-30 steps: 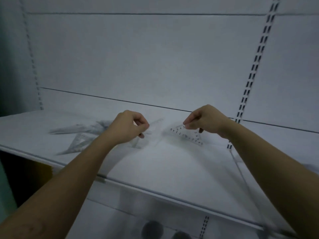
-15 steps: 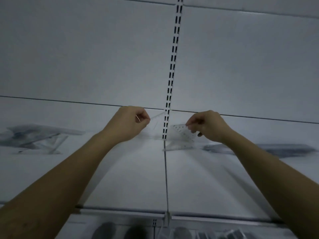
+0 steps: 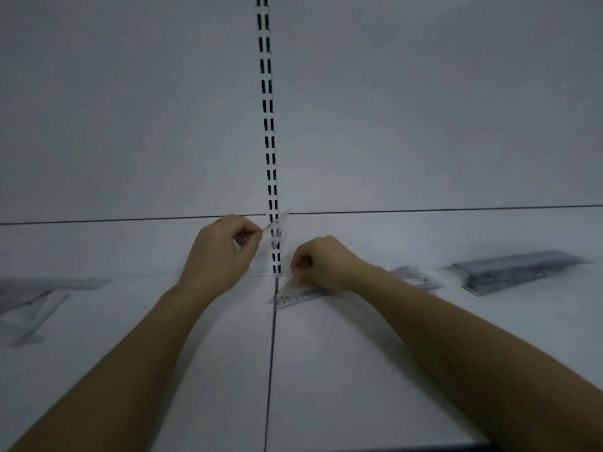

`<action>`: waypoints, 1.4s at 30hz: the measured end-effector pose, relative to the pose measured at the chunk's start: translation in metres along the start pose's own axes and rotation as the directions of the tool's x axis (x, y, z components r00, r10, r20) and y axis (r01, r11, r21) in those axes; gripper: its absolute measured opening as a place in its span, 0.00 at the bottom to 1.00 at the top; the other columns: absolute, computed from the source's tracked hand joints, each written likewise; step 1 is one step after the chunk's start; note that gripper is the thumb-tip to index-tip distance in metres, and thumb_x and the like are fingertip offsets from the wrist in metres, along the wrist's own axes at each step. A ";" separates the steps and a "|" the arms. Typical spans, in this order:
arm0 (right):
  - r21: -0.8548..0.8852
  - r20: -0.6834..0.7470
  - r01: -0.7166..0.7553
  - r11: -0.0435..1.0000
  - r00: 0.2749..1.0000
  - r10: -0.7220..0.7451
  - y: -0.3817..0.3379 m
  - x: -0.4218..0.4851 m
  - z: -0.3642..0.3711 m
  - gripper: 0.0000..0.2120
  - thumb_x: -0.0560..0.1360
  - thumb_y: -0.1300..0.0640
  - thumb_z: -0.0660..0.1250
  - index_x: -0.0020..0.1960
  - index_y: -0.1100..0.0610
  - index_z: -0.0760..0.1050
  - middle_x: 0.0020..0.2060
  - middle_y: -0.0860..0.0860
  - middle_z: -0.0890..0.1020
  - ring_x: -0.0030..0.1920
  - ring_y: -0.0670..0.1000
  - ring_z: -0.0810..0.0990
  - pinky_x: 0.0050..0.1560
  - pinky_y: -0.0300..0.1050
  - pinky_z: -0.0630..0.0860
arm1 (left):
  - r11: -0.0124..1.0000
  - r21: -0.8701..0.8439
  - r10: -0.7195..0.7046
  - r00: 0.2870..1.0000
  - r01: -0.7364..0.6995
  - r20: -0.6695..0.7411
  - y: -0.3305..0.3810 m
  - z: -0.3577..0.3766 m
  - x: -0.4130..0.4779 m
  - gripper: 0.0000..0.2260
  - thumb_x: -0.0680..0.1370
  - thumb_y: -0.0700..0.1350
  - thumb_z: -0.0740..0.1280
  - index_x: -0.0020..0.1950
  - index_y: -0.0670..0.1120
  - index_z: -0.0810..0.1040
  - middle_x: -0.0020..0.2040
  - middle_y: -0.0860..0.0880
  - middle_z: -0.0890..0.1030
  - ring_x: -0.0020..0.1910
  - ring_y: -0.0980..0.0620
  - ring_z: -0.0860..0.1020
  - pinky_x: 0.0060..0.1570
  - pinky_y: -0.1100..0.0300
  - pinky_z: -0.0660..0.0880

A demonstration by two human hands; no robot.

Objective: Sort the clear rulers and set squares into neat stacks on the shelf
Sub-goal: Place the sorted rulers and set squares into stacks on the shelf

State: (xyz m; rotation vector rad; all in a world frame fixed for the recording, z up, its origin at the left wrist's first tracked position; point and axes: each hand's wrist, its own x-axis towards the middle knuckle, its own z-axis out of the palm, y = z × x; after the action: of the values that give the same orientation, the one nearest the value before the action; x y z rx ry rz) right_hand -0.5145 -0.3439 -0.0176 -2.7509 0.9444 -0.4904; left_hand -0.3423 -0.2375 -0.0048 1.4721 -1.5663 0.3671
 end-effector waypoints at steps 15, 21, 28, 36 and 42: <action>0.173 -0.227 -0.160 0.972 0.954 0.197 0.036 -0.033 -0.044 0.08 0.77 0.58 0.64 0.50 0.55 0.82 0.41 0.48 0.84 0.36 0.44 0.80 0.42 0.33 0.74 | 0.957 0.175 0.082 0.799 -0.230 0.596 0.027 0.049 -0.027 0.13 0.79 0.54 0.63 0.59 0.54 0.80 0.54 0.52 0.76 0.55 0.52 0.73 0.49 0.58 0.71; -0.025 0.101 -0.093 0.995 0.990 0.095 0.020 -0.036 -0.034 0.22 0.72 0.44 0.71 0.64 0.50 0.75 0.55 0.47 0.80 0.52 0.47 0.77 0.58 0.42 0.73 | 0.953 0.292 -0.096 0.831 -0.083 0.549 0.014 0.034 -0.032 0.31 0.73 0.64 0.65 0.73 0.54 0.64 0.62 0.51 0.72 0.60 0.50 0.72 0.59 0.53 0.71; -0.143 0.195 -0.046 0.989 0.978 0.074 0.011 -0.032 -0.015 0.25 0.73 0.48 0.71 0.68 0.53 0.71 0.57 0.50 0.80 0.56 0.51 0.77 0.57 0.43 0.72 | 0.979 0.197 -0.143 0.837 0.043 0.528 0.014 0.036 -0.031 0.20 0.76 0.52 0.68 0.67 0.50 0.72 0.47 0.56 0.78 0.46 0.55 0.75 0.45 0.63 0.68; -0.160 0.153 -0.073 0.984 0.983 0.098 0.008 -0.030 -0.009 0.24 0.75 0.48 0.68 0.69 0.52 0.70 0.60 0.52 0.78 0.59 0.53 0.75 0.59 0.47 0.73 | 0.973 0.223 -0.165 0.843 0.056 0.511 0.010 0.040 -0.028 0.17 0.76 0.51 0.68 0.65 0.50 0.74 0.50 0.54 0.79 0.47 0.55 0.75 0.48 0.61 0.70; -0.101 0.041 -0.011 0.995 0.999 0.015 -0.022 -0.026 -0.027 0.27 0.73 0.45 0.70 0.69 0.51 0.69 0.61 0.50 0.77 0.58 0.50 0.76 0.60 0.47 0.74 | 0.926 0.373 -0.149 0.861 -0.050 0.486 0.010 0.009 -0.021 0.23 0.75 0.61 0.65 0.67 0.53 0.72 0.62 0.51 0.76 0.60 0.50 0.73 0.60 0.51 0.70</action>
State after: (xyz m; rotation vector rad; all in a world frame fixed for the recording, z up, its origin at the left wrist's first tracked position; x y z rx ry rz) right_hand -0.5312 -0.3127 0.0071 -2.8305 1.0028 -0.3916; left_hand -0.3577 -0.2284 -0.0217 2.0280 -1.9413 0.2661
